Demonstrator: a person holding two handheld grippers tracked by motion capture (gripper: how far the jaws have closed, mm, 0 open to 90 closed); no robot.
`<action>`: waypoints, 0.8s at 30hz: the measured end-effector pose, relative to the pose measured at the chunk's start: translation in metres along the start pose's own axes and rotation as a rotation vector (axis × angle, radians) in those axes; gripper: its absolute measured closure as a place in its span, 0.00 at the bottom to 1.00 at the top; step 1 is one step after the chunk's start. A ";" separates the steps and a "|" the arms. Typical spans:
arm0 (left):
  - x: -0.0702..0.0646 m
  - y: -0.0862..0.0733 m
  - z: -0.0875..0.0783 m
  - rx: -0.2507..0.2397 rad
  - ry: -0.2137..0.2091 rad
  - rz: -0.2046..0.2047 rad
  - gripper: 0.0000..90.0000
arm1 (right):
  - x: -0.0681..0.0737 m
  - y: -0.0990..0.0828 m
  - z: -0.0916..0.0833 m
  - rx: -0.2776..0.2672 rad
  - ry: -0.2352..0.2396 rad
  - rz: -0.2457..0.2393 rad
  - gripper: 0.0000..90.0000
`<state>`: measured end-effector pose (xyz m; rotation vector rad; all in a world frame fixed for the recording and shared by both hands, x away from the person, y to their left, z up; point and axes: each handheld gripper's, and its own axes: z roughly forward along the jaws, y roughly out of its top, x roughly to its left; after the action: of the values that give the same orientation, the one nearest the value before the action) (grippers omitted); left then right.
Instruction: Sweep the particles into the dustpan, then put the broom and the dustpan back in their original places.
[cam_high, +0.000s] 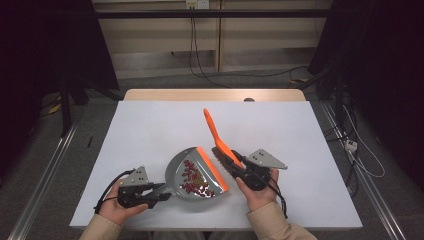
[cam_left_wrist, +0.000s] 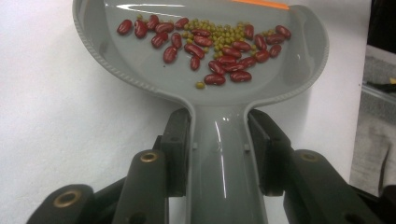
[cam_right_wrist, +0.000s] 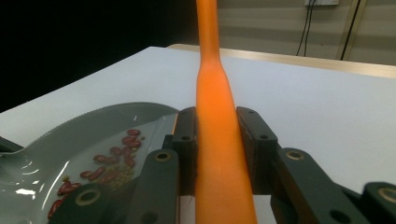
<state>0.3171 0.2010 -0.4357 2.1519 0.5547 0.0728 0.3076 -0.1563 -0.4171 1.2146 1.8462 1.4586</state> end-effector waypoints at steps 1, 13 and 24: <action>0.000 0.000 -0.001 -0.001 0.004 -0.004 0.70 | -0.001 0.000 -0.001 -0.004 -0.003 0.004 0.79; 0.011 -0.001 -0.015 -0.050 0.077 -0.069 0.70 | -0.018 0.001 -0.010 -0.002 -0.039 0.007 0.79; 0.026 -0.007 -0.023 -0.089 0.186 -0.146 0.70 | -0.038 -0.004 -0.020 0.023 -0.084 0.005 0.79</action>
<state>0.3323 0.2324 -0.4312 2.0237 0.7996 0.2154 0.3088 -0.1989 -0.4199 1.2723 1.8105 1.3708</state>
